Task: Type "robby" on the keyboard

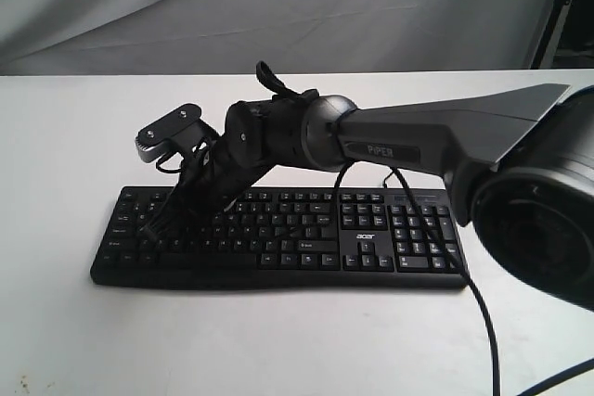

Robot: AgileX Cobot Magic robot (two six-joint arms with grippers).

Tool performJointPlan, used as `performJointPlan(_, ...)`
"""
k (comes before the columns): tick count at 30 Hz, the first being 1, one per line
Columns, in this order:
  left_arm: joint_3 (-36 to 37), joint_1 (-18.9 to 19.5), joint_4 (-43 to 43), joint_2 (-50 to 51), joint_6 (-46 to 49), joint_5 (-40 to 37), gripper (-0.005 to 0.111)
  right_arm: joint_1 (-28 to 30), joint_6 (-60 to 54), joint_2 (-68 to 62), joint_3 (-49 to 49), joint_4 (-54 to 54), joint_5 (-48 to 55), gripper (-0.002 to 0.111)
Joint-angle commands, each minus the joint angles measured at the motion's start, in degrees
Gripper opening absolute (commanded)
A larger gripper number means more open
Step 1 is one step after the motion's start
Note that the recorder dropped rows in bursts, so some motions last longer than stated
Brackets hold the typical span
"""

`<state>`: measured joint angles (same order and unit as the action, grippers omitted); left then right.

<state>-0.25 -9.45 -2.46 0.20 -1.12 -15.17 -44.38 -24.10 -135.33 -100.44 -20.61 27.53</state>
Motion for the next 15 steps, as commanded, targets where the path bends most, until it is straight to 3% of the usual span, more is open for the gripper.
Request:
performJointPlan(1, 0.2, -0.4, -0.3, -0.2, -0.2, 0.4, 0.0, 0.5, 0.3, 1.9, -0.3, 2.5, 1.2, 0.0)
performJointPlan(15, 0.2, -0.4, -0.3, -0.2, -0.2, 0.4, 0.0, 7.1, 3.6, 14.9, 17.1, 4.3, 0.0, 0.0)
